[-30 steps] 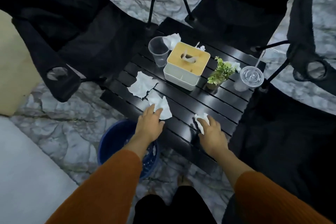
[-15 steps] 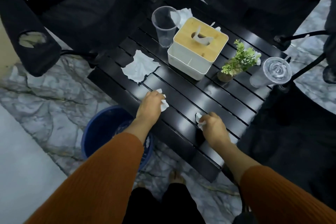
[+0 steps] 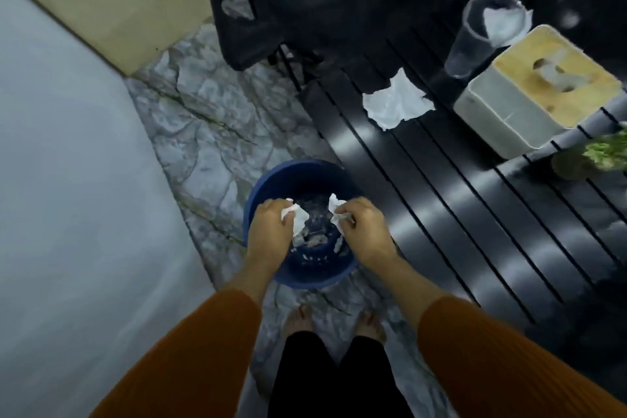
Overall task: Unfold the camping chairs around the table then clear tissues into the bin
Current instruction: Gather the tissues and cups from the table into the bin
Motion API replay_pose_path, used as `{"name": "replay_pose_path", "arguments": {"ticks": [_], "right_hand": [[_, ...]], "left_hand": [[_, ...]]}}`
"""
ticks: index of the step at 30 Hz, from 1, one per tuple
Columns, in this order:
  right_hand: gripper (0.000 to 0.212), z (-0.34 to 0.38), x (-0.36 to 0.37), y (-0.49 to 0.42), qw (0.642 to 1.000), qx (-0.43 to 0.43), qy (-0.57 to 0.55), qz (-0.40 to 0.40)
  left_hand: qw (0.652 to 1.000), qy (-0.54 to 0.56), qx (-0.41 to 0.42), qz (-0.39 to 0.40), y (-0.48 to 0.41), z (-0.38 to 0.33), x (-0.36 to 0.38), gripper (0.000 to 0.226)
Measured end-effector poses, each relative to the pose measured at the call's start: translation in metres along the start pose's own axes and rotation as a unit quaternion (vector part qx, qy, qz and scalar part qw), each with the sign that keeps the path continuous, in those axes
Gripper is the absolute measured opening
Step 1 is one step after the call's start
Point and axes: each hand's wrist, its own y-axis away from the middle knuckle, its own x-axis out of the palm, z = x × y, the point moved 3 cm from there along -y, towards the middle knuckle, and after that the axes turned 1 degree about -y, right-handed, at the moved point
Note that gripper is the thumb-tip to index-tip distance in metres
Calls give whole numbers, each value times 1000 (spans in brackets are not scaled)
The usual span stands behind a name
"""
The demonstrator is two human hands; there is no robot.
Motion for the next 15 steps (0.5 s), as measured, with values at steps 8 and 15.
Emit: {"name": "replay_pose_path", "arguments": {"ticks": [8, 15], "right_hand": [[76, -38, 60, -2, 961, 132, 33, 240], [57, -21, -1, -2, 979, 99, 38, 177]], "left_hand": [[977, -63, -110, 170, 17, 66, 62, 54], [991, -26, -70, 108, -4, 28, 27, 51]]}}
